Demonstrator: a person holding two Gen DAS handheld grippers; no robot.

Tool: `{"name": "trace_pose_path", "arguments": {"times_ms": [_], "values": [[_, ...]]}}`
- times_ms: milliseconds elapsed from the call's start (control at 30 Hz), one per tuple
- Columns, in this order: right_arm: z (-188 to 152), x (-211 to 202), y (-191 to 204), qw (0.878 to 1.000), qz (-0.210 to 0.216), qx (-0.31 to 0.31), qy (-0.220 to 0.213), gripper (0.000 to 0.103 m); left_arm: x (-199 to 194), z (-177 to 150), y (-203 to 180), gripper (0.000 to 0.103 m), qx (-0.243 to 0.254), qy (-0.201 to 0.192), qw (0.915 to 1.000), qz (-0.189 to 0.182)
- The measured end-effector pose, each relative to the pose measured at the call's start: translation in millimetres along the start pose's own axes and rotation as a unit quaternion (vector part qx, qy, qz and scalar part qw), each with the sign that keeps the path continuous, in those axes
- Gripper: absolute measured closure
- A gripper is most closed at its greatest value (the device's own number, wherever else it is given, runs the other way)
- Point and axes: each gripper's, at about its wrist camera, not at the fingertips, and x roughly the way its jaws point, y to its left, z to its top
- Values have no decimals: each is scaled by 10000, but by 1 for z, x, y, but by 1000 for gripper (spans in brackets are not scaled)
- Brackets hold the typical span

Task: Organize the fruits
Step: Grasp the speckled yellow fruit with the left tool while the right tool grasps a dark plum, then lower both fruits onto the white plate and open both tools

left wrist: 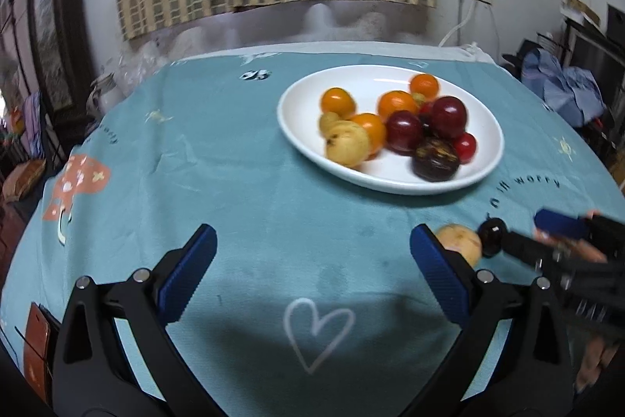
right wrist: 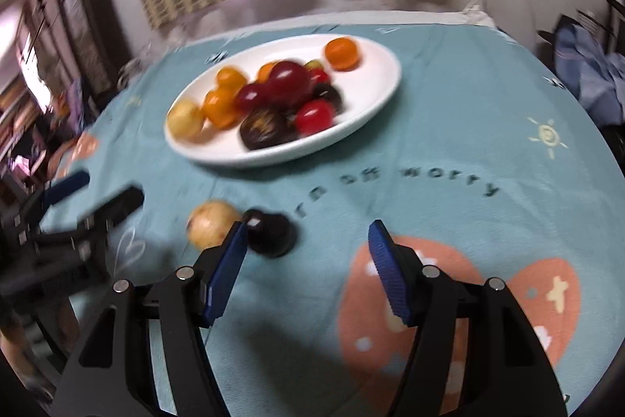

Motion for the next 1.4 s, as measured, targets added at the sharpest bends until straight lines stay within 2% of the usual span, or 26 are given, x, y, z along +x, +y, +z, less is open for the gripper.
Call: {"name": "trace_pose_path", "arguments": {"times_ms": [67, 167, 300, 500, 533, 733, 833, 900, 1000, 1167, 1233, 1267, 1300, 1333, 1400], "values": [[0, 2, 3, 10000, 20, -56, 8, 48, 2, 1, 5, 2, -130, 38, 9999, -72], [2, 7, 6, 9999, 103, -47, 98, 55, 3, 1, 3, 2, -113, 64, 9999, -83], [4, 14, 7, 9996, 243, 43, 165, 60, 3, -1, -4, 2, 51, 65, 10000, -36], [10, 28, -7, 9935, 827, 737, 247, 67, 6, -3, -8, 2, 134, 112, 9998, -37], [10, 30, -9, 9921, 915, 818, 253, 71, 6, -4, -7, 2, 127, 127, 9998, -45], [16, 21, -20, 9878, 1046, 1135, 225, 72, 9, -6, -13, 2, 241, 188, 9994, -174], [20, 7, -33, 9868, 973, 1292, 49, 72, 6, -8, -27, 2, 497, 161, 9973, -509], [22, -2, -42, 9837, 1038, 1467, -45, 72, 9, -9, -42, 2, 710, 288, 9939, -795], [23, -5, -44, 9830, 1048, 1509, -74, 72, 17, -9, -60, 2, 970, 457, 9901, -901], [22, -4, -46, 9826, 1049, 1532, 19, 72, 32, -3, -67, 3, 837, 699, 9885, -1046], [23, -4, -49, 9821, 1046, 1565, 19, 72, 36, -2, -67, 9, 756, 753, 9880, -1118], [23, -5, -50, 9820, 1025, 1588, 2, 72, 38, -2, -68, 22, 759, 800, 9868, -1188], [23, -5, -51, 9820, 1012, 1595, -4, 72, 40, -3, -69, 43, 772, 865, 9852, -1262], [23, -5, -52, 9820, 999, 1603, -11, 72, 43, -5, -70, 51, 791, 926, 9837, -1324], [23, -4, -52, 9816, 994, 1629, -3, 72, 42, -7, -74, 53, 872, 865, 9841, -1280]]}}
